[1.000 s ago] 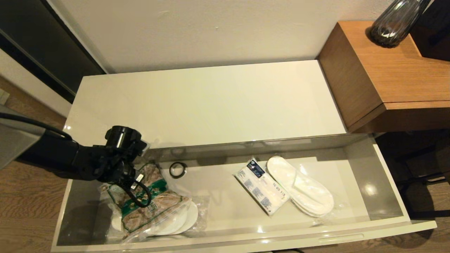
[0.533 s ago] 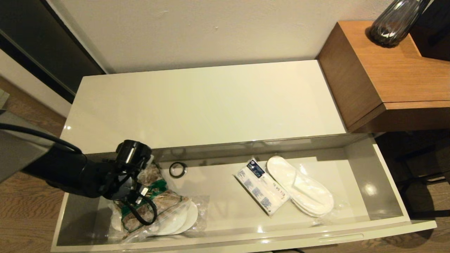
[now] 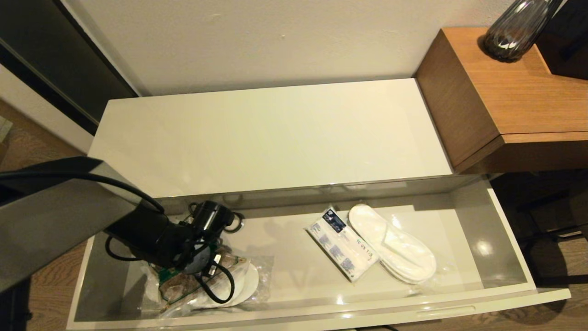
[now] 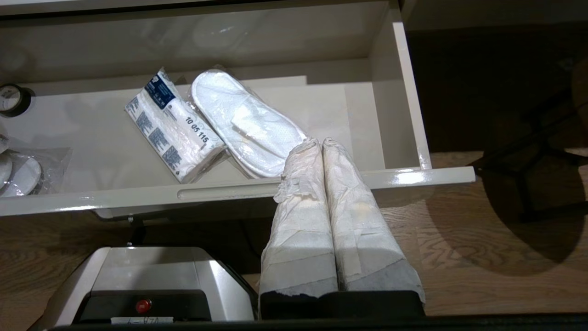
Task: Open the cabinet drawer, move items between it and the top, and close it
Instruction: Take out the solid drinks from the drawer
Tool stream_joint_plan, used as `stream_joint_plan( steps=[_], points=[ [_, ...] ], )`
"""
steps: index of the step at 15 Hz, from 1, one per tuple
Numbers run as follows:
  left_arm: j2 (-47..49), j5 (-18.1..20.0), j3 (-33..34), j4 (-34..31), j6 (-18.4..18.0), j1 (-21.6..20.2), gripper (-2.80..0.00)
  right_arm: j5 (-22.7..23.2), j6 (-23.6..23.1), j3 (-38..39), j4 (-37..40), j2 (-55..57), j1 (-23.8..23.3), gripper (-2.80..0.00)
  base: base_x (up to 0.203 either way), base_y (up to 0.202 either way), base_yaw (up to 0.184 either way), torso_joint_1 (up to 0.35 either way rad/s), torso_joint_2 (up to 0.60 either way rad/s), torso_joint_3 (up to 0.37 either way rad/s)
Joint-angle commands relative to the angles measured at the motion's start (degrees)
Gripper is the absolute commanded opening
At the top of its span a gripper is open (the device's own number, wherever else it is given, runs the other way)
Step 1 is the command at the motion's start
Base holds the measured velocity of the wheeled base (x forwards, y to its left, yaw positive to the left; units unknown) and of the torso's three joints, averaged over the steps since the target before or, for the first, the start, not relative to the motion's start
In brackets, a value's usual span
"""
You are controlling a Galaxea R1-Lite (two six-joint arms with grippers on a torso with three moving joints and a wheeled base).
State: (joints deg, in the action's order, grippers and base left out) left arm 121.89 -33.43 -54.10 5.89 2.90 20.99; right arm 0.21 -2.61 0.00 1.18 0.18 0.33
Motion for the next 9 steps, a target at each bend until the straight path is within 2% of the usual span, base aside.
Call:
stream_joint_plan(
  steps=[1, 9],
  points=[
    [3.84, -2.65, -2.4, 0.0, 0.38, 0.25, -2.8, 0.06, -0.03, 0.09, 0.05, 0.08, 0.02, -2.8, 0.0, 0.0, 0.0, 0.0, 0.0, 0.0],
    [6.87, -3.43, -6.0, 0.07, 1.21, 4.72, -2.8, -0.02, -0.03, 0.09, 0.05, 0.08, 0.02, -2.8, 0.0, 0.0, 0.0, 0.0, 0.0, 0.0]
  ],
)
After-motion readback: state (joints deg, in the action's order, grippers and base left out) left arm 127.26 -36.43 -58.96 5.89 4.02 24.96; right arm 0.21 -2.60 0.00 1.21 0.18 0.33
